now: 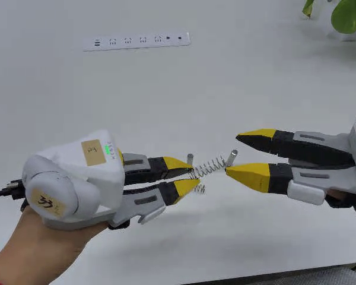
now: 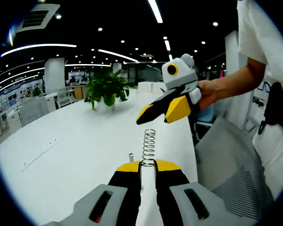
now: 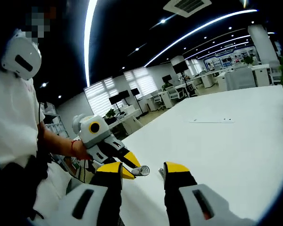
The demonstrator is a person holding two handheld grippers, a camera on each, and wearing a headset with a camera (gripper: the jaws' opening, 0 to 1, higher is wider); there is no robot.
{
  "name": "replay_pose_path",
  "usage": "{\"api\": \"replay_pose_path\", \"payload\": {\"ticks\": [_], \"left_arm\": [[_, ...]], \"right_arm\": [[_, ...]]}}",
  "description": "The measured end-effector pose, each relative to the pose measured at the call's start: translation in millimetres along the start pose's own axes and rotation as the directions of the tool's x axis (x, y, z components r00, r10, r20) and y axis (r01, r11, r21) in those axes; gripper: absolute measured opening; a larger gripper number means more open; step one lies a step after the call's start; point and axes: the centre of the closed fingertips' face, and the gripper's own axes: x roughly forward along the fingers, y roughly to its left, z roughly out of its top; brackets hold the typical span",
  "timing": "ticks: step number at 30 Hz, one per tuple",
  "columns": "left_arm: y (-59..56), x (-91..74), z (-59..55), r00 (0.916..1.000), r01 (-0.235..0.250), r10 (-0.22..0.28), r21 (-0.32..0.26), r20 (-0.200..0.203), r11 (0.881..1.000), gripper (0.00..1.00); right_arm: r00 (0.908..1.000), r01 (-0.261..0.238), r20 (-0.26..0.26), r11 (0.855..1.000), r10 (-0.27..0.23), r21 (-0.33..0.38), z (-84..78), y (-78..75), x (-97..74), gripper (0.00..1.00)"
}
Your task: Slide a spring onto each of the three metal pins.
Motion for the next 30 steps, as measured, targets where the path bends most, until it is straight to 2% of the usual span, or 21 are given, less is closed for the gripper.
{"api": "replay_pose_path", "payload": {"ticks": [3,7,14,19,23,30], "left_arm": [[1.0,-1.6,10.3,0.9991,-0.015,0.016,-0.024,0.039,1.000,0.10],[1.0,-2.8,19.0,0.9969,-0.020,0.024,-0.052,0.075,0.998,0.10],[0.0,-2.0,25.1,0.9943,-0.012,0.019,-0.070,0.105,0.997,0.10],[-0.2,-2.4,26.7,0.9939,-0.006,0.013,-0.068,0.110,0.998,0.10],[0.2,-2.2,26.6,0.9941,-0.003,0.010,-0.067,0.108,0.998,0.10],[-0.7,-0.8,25.6,0.9955,0.000,0.004,-0.051,0.095,0.999,0.10]], "right_arm": [[1.0000,0.005,0.007,1.000,-0.005,0.006,0.4,0.5,3.2,0.33],[0.9988,-0.009,0.049,0.997,0.005,0.073,5.6,4.1,5.7,0.28],[0.9972,-0.021,0.074,0.993,0.012,0.120,9.1,7.5,9.5,0.19],[0.9965,-0.020,0.083,0.993,0.010,0.120,10.9,8.2,9.8,0.13],[0.9966,-0.022,0.081,0.993,0.012,0.120,11.7,9.7,10.2,0.12],[0.9987,-0.022,0.048,0.997,0.018,0.079,12.4,13.9,10.9,0.12]]}}
